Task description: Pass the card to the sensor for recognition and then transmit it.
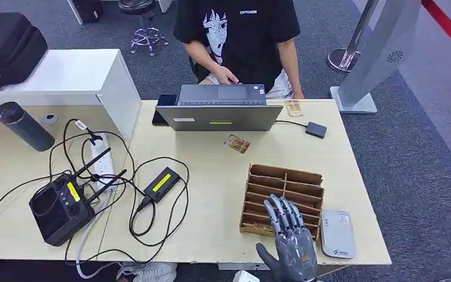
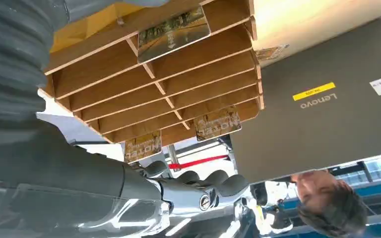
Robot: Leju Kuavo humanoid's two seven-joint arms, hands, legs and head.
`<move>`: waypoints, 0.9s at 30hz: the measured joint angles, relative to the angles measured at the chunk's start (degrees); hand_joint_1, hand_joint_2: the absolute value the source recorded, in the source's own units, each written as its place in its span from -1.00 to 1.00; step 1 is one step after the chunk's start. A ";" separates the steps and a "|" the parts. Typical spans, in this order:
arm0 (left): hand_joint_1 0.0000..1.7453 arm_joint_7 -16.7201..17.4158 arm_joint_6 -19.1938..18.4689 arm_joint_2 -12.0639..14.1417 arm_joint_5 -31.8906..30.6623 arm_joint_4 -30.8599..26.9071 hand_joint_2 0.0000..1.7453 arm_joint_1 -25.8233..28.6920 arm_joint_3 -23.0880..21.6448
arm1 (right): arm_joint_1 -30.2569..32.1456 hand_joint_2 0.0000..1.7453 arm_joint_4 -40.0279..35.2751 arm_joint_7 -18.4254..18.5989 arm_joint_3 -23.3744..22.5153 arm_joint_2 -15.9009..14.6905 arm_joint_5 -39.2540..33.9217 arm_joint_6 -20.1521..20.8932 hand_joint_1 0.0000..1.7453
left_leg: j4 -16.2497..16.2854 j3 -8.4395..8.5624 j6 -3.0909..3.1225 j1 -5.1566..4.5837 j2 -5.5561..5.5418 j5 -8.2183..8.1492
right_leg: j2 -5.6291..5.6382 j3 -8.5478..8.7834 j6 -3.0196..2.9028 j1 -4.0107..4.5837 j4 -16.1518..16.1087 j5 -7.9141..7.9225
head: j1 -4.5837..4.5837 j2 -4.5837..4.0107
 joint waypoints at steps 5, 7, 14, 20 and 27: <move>-1.00 0.00 0.00 0.02 -0.02 0.00 1.00 0.00 -0.28 | -0.46 1.00 0.88 0.35 0.35 0.00 0.31 0.00 -1.00 | 0.00 0.00 0.00 0.00 0.00 0.00 | 0.00 0.00 0.00 0.00 0.00 0.00 | 0.00 0.00; -1.00 0.00 -0.02 0.04 -0.02 0.00 1.00 0.00 -0.42 | -0.67 1.00 1.25 0.99 0.53 0.00 0.44 0.00 -1.00 | 0.00 0.01 0.00 0.00 0.00 0.00 | 0.00 0.00 0.00 0.00 0.00 0.00 | 0.00 0.00; -1.00 0.00 -0.02 0.07 -0.09 0.00 1.00 0.00 -0.72 | -1.17 1.00 2.17 1.73 1.05 0.00 0.31 0.00 -1.00 | 0.00 0.00 0.00 0.00 0.00 0.00 | 0.00 0.00 0.00 0.00 0.00 0.00 | 0.00 0.00; -1.00 0.00 -0.02 0.07 -0.09 0.00 1.00 0.00 -0.90 | -1.35 1.00 2.60 1.90 1.18 0.02 0.26 0.00 -1.00 | 0.00 0.00 0.00 0.00 0.00 0.00 | 0.00 0.00 0.00 0.00 0.00 0.00 | 0.00 0.00; -1.00 0.00 -0.20 0.26 -0.39 0.00 1.00 0.00 -1.42 | -3.26 1.00 6.93 4.46 2.78 0.13 0.44 0.00 -1.00 | 0.00 0.00 0.00 0.00 0.00 0.00 | 0.00 0.00 0.00 0.00 0.00 0.00 | 0.00 0.00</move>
